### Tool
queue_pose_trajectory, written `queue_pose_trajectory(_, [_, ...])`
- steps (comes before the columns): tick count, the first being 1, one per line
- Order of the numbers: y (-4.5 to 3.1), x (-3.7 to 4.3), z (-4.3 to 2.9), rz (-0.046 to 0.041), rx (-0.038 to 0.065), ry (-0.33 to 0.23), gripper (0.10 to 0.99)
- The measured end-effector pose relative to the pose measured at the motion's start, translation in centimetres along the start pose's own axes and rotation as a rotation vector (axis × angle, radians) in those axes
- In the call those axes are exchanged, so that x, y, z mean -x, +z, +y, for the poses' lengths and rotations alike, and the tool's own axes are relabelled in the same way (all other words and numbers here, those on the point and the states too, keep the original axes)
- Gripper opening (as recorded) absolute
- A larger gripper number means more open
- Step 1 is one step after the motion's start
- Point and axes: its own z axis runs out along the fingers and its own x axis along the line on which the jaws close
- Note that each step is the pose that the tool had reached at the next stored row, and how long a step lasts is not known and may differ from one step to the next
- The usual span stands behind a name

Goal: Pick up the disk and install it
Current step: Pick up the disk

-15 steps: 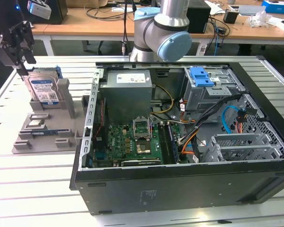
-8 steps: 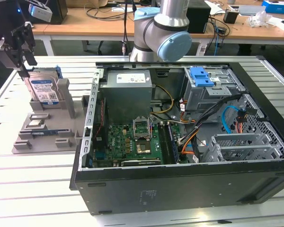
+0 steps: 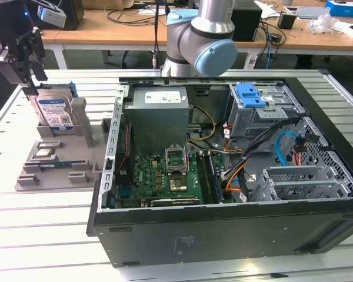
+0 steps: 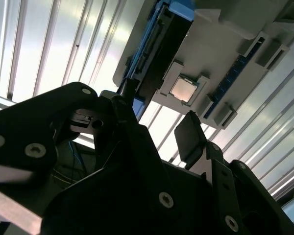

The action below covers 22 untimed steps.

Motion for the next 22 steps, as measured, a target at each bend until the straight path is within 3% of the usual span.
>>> queue_pose_trajectory(8, [0.93,0.88,0.24,0.0001,0.0,-0.025,0.6])
queue_pose_trajectory(22, [4.09,0.99,0.51,0.0001,0.0,-0.025,0.6])
